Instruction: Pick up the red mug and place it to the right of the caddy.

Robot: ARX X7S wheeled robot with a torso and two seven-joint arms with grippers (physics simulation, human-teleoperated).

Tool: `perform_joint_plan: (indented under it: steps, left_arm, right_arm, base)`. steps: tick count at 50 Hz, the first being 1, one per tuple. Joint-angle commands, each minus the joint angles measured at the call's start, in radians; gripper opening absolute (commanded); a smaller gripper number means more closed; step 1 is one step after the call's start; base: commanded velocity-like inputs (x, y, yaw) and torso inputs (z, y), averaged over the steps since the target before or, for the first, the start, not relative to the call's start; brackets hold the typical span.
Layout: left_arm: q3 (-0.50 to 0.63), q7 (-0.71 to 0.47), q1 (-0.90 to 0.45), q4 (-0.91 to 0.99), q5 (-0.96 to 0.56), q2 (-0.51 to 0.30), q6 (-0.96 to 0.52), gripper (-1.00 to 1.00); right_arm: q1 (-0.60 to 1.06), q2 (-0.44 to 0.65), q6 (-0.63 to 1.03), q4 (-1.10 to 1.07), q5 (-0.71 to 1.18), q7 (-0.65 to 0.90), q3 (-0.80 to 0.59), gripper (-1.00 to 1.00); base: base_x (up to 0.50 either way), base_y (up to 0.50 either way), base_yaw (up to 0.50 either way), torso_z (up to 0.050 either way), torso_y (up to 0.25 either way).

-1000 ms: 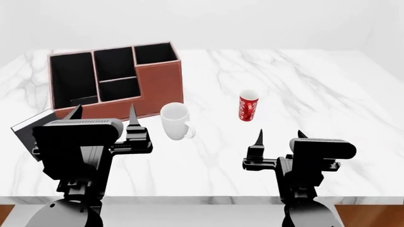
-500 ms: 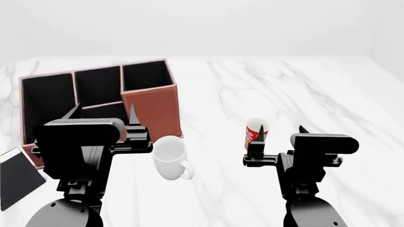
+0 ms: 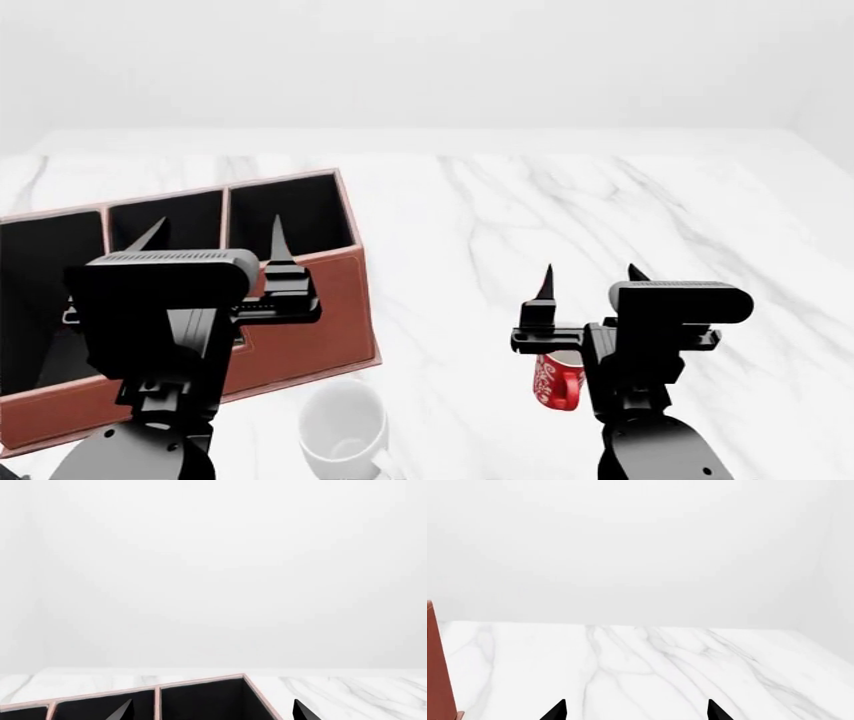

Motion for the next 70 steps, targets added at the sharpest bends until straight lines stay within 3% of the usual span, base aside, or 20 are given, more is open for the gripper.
perform_joint_plan:
  steps: [1, 7, 14, 24, 38, 70]
  left_arm:
    - [-0.004, -0.006, -0.001, -0.002, -0.011, -0.004, 0.001, 1.00]
    - [-0.002, -0.010, -0.002, -0.004, -0.016, -0.007, 0.001, 1.00]
    - [0.000, -0.014, -0.004, -0.010, -0.020, -0.010, 0.002, 1.00]
    - [-0.006, -0.015, -0.008, -0.012, -0.039, -0.011, -0.009, 1.00]
    - [-0.007, -0.023, -0.011, -0.019, -0.048, -0.018, -0.006, 1.00]
    - [0.004, -0.047, -0.014, -0.030, -0.060, -0.032, 0.001, 1.00]
  right_arm:
    - [-0.002, 0.007, -0.006, 0.001, 0.002, 0.001, -0.014, 1.00]
    - [0.002, 0.007, 0.006, 0.004, 0.007, 0.009, -0.012, 1.00]
    - [0.008, 0.012, 0.150, -0.074, 0.015, 0.060, 0.011, 1.00]
    - [-0.142, 0.045, 0.302, -0.239, 0.097, 0.049, 0.086, 1.00]
    - [-0.240, 0.029, 0.226, -0.082, 0.138, 0.002, 0.128, 1.00]
    - [-0.091, 0.020, 0.153, 0.238, 0.107, -0.035, 0.041, 1.00]
  base:
    - [0.00, 0.00, 0.00, 0.000, 0.000]
    - [0.00, 0.00, 0.00, 0.000, 0.000]
    - [0.00, 0.00, 0.00, 0.000, 0.000]
    - [0.00, 0.00, 0.00, 0.000, 0.000]
    - [0.00, 0.00, 0.00, 0.000, 0.000]
    - [0.00, 0.00, 0.00, 0.000, 0.000]
